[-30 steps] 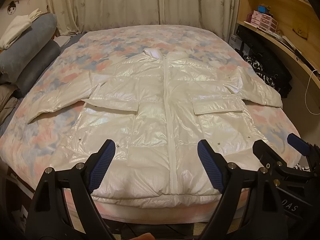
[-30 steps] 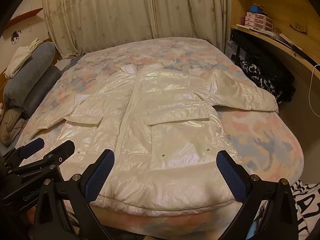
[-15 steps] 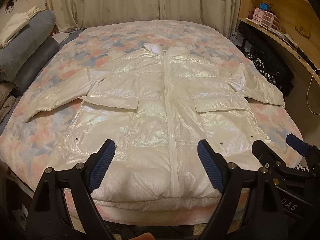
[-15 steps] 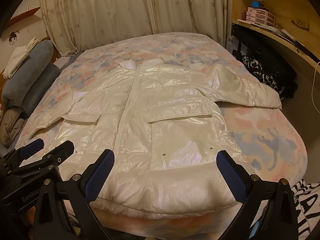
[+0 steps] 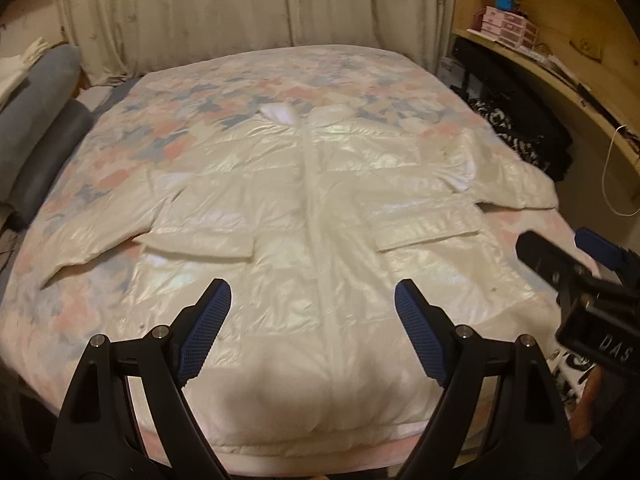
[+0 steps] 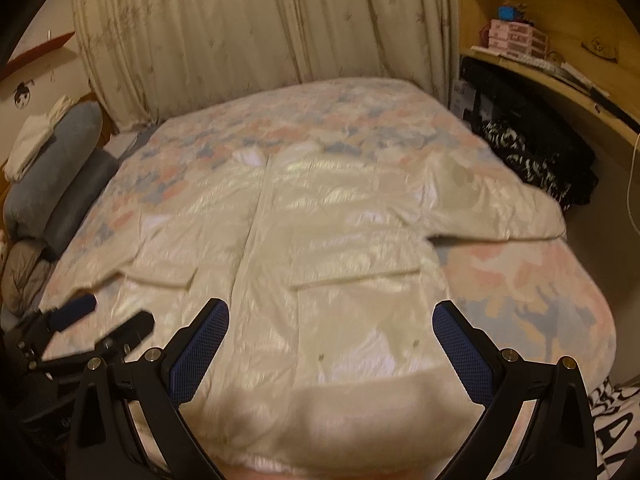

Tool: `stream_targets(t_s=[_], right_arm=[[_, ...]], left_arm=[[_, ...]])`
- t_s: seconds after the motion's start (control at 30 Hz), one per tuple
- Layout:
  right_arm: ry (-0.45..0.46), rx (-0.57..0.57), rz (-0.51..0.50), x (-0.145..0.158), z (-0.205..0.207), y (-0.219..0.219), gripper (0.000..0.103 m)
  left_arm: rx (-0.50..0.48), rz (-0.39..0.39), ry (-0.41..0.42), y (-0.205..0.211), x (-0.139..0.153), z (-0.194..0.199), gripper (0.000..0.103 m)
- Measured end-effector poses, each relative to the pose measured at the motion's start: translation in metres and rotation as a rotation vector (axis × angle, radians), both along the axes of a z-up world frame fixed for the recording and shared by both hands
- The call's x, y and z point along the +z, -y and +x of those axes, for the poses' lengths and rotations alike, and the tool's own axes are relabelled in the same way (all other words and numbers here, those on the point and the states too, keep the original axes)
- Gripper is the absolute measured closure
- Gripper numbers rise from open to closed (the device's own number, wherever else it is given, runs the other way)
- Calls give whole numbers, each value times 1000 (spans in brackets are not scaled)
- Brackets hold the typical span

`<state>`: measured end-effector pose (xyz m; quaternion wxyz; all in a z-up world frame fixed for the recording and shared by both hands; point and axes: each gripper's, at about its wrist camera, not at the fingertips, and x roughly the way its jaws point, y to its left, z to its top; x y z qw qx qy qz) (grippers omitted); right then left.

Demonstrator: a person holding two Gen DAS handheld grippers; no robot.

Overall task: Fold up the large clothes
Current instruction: 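Reach the right tool to the jacket side and grasp its edge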

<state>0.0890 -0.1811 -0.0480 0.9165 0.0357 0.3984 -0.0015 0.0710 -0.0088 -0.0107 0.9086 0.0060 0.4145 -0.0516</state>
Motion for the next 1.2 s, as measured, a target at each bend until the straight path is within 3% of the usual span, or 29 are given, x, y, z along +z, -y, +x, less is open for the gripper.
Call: stream_targets(t_s=[0.2,0.53,0.67,0.8,0.9,1.03,1.2], right_arm=[[93,-33,-8,40,29,18,0],[285,-57,-109,116,79,64,0],[284,-54,-150,143,106,90,0],[229,-65,-171,151,138,120,0],[193,-98,-231,141,162,143,0],[135,-133,-256,98,189,183,0],[-2,-205,-119,12,213,257,0]], left_arm=[[-37,-13,67,8,27,23,21],[-11,-48,190,13,86,73,21],[13,-39,209,23,94,104,21],[29,-4,265,43,89,131,21],[14,18,263,66,75,156,21],[-6,3,212,93,43,182,21],[-34,30,144,134,-12,217,23]])
